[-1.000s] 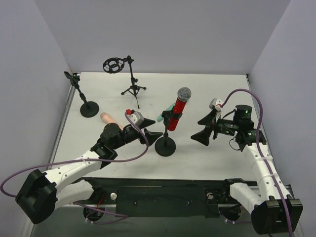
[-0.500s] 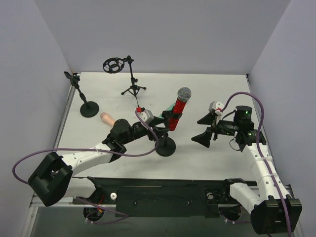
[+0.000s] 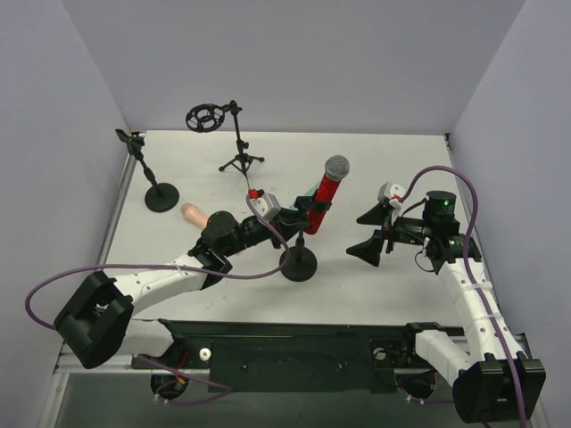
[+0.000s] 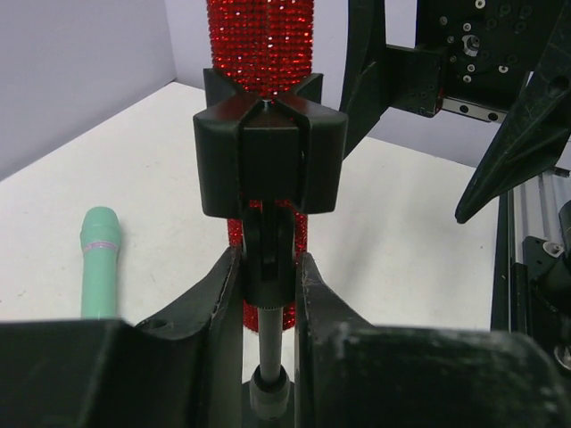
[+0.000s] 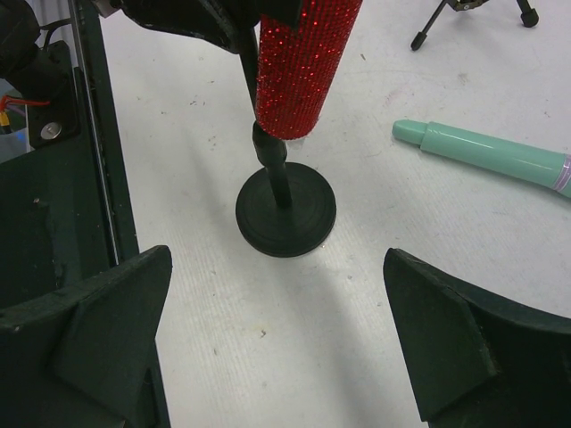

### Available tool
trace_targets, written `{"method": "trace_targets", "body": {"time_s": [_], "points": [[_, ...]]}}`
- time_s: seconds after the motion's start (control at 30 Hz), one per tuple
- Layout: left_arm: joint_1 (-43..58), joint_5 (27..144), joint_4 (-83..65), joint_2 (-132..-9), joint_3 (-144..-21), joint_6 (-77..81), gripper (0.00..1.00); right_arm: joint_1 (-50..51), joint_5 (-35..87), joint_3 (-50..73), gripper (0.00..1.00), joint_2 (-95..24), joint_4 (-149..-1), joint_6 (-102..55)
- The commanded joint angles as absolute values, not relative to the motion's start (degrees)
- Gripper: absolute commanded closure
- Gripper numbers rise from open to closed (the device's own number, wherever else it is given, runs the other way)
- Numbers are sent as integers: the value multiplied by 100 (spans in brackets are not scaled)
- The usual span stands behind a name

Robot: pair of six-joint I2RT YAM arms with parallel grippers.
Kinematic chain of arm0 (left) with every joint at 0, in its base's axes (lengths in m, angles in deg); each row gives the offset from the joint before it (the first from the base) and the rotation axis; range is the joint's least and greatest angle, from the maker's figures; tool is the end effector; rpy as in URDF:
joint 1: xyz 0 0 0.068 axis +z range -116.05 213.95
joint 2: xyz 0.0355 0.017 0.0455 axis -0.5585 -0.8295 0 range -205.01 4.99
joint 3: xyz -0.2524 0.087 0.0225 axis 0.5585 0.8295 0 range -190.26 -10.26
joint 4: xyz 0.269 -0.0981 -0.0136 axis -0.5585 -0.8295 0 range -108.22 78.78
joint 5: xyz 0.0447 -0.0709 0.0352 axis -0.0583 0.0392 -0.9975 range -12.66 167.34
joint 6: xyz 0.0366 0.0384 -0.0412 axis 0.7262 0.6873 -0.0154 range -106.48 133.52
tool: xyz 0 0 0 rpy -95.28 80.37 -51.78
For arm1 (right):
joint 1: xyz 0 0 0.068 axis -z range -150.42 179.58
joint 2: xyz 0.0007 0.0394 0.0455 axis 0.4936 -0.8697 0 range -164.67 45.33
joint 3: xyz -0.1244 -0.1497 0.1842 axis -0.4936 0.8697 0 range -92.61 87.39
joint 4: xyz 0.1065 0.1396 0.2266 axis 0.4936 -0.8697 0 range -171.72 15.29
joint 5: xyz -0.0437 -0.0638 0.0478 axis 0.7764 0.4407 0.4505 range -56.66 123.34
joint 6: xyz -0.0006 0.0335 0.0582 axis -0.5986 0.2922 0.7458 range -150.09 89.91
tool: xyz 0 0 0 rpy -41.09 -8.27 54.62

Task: Attach the microphones to the stand

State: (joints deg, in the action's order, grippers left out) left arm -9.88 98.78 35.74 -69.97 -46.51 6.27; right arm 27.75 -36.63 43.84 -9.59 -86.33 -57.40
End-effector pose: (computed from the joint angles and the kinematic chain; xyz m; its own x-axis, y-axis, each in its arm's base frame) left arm 0.2209 -0.2391 0.2583 -0.0116 -0.1518 -0.9883 0.9113 0.4051 -0.0729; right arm 0.2327 0.0578 0.2947 0.0549 -0.1554 -0.9863 -0.9569 0.2740 -0.0964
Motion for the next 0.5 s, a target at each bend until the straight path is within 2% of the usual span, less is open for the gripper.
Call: {"method": "trace_targets", "body": {"time_s": [0.0, 0.23, 0.47], "points": [[-1008, 9984, 3844, -7068, -5103, 526, 98, 2835, -4005, 4415, 0, -925, -8526, -5909], [-991, 10178, 3598, -7401, -5780, 543, 100, 2879, -3979, 4354, 0, -951, -8719, -6101], [-973, 10064, 3422, -8280, -7220, 333, 100, 3379, -3987, 3775, 0, -1267, -9299, -5795]]}}
